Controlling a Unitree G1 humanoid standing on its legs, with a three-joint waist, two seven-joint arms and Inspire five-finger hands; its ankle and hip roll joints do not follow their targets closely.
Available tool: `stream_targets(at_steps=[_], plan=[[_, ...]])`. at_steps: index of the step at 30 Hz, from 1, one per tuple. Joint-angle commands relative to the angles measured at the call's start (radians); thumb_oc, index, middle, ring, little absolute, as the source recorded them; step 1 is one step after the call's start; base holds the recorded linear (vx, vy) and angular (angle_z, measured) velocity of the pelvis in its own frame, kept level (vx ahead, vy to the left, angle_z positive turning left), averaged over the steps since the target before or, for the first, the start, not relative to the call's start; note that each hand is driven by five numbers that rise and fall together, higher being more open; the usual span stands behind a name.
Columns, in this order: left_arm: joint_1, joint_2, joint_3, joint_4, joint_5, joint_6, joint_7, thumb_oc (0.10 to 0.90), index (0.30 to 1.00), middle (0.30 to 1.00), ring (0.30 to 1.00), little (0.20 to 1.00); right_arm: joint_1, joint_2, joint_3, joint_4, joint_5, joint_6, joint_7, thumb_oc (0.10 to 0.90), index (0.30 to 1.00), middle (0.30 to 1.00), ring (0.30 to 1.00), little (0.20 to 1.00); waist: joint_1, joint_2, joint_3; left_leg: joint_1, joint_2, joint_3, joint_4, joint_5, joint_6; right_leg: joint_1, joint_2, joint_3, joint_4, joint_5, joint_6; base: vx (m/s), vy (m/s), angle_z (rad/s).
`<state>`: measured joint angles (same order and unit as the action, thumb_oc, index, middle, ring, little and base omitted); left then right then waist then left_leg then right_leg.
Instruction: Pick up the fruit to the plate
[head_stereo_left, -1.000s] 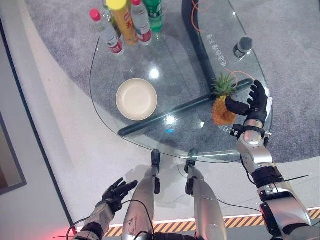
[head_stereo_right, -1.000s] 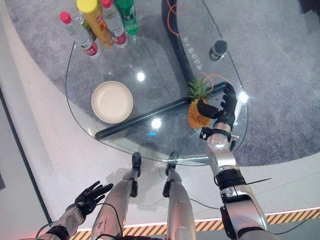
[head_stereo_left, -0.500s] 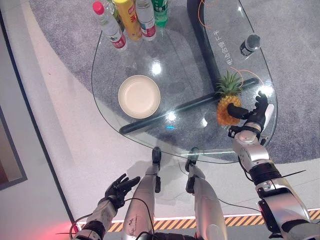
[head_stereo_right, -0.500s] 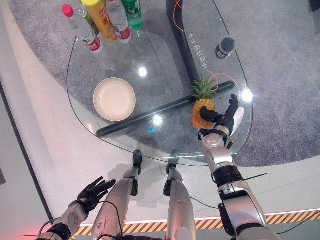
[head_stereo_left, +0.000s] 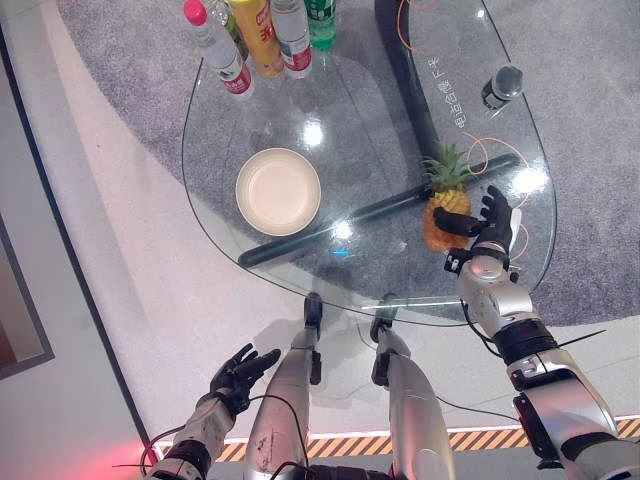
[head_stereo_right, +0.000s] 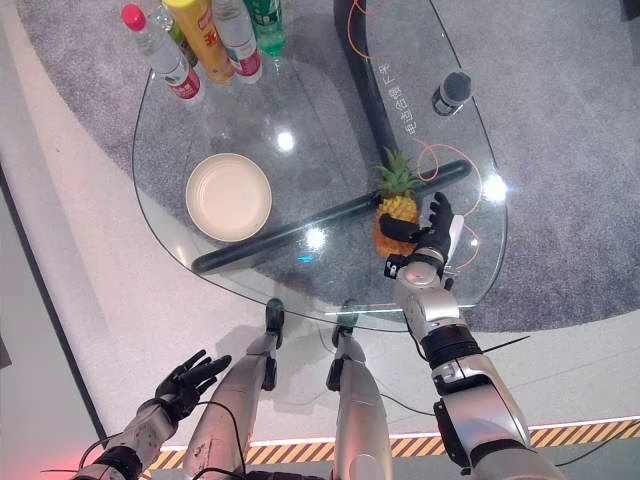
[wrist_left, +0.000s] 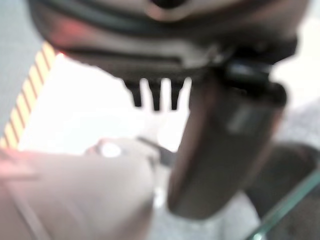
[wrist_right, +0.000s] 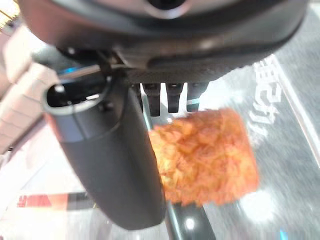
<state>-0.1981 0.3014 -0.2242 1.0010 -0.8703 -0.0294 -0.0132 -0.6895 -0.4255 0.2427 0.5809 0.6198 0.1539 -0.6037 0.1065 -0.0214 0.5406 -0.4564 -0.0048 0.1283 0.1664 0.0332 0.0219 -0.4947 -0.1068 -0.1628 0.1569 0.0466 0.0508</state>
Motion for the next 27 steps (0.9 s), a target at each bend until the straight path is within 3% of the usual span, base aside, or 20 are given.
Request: stream_targets(at_steps=[1,9,17,22,23,26,27], plan=[[0.057,-0.003,0.004,0.011,-0.022,-0.013,0.007,0.800,0.900,0.900,0.900,0.900,0.037,-0.018,-0.014,-0.085,0.129,-0.060,0.074,0.800,0.900,0.900,0.900,0.900,0.000,0.011,-0.021,-0.025,-0.056,-0.005,0.087,-0.079,-0.001,-0.010,0.034,-0.032,0.128,-0.042,0.026,0.00,0.000,0.00],[0.062,-0.012,-0.001,0.013,-0.025,-0.018,0.012,0.800,0.900,0.900,0.900,0.900,0.040,0.007,-0.016,-0.057,0.164,-0.004,0.113,0.800,0.900,0.900,0.900,0.900,0.004,0.012,-0.021,-0.020,-0.057,-0.006,0.084,-0.074,-0.001,-0.008,0.031,-0.039,0.132,-0.040,0.023,0.00,0.000,0.00],[0.058,-0.009,-0.003,0.006,-0.031,-0.008,0.011,0.800,0.900,0.900,0.900,0.900,0.000,-0.030,0.025,-0.003,0.028,0.162,0.123,0.800,0.900,0.900,0.900,0.900,0.012,0.012,-0.021,-0.022,-0.059,-0.012,0.087,-0.070,0.000,-0.008,0.030,-0.044,0.132,-0.037,0.021,0.00,0.001,0.01],[0.058,0.000,-0.005,-0.003,-0.033,-0.001,0.012,0.800,0.900,0.900,0.900,0.900,-0.026,-0.053,0.049,0.011,0.023,0.220,0.134,0.800,0.900,0.900,0.900,0.900,0.018,0.010,-0.021,-0.028,-0.059,-0.017,0.088,-0.068,0.000,-0.013,0.029,-0.047,0.135,-0.035,0.021,0.01,0.000,0.09],[0.058,0.001,-0.004,-0.006,-0.034,0.002,0.011,0.800,0.900,0.900,0.900,0.900,-0.045,-0.060,0.065,0.020,0.020,0.264,0.140,0.800,0.900,0.900,0.900,0.900,0.022,0.010,-0.021,-0.033,-0.059,-0.020,0.091,-0.065,0.001,-0.018,0.029,-0.048,0.139,-0.034,0.020,0.01,0.016,0.11],[0.056,0.002,-0.004,-0.003,-0.034,0.002,0.007,0.800,0.900,0.900,0.900,0.900,-0.061,-0.059,0.079,0.031,0.026,0.284,0.153,0.800,0.900,0.900,0.900,0.900,0.026,0.011,-0.021,-0.035,-0.059,-0.021,0.091,-0.063,0.001,-0.019,0.028,-0.050,0.139,-0.034,0.019,0.00,0.011,0.06],[0.052,0.002,-0.004,-0.001,-0.034,0.002,0.009,0.800,0.900,0.900,0.900,0.900,-0.077,-0.058,0.085,0.041,0.033,0.296,0.158,0.460,0.608,0.608,0.608,0.560,0.030,0.011,-0.021,-0.034,-0.060,-0.024,0.089,-0.062,0.001,-0.017,0.028,-0.052,0.138,-0.034,0.019,0.00,0.000,0.00]])
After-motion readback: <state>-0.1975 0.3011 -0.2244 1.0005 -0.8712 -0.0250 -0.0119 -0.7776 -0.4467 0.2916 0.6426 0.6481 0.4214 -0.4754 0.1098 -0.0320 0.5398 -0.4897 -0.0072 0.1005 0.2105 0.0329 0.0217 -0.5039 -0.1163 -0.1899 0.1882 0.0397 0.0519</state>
